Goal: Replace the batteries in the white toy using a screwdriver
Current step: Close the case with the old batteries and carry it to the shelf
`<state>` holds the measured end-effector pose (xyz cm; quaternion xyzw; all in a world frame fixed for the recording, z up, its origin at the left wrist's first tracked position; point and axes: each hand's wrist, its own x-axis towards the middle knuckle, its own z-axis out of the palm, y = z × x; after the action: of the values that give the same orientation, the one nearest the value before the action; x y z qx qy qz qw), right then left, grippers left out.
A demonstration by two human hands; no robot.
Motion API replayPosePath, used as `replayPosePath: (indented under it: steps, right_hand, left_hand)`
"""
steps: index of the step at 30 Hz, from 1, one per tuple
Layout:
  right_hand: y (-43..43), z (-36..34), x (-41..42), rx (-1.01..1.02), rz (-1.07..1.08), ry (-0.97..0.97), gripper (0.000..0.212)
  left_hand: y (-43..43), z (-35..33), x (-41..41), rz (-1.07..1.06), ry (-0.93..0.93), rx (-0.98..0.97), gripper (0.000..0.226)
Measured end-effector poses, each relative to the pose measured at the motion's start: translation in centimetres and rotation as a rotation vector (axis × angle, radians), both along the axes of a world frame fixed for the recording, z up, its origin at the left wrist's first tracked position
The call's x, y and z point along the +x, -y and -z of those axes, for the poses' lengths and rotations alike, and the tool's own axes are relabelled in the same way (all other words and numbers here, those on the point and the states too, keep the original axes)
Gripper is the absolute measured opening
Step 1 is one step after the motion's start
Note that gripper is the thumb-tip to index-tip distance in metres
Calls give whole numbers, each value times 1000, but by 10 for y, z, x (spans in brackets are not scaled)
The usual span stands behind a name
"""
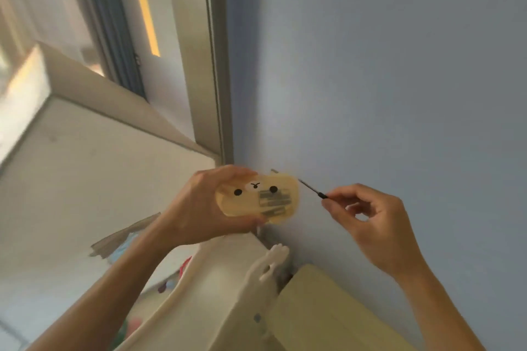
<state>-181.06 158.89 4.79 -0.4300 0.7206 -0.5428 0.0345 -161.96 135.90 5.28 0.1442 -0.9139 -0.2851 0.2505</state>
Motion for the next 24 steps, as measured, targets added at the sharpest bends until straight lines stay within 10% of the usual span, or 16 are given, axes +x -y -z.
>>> replayPosePath:
  steps: [24]
  right_hand:
    - [469,6,727,-146,-1125,-135,6]
  left_hand:
    - [133,-17,818,-1196,-1,21,71]
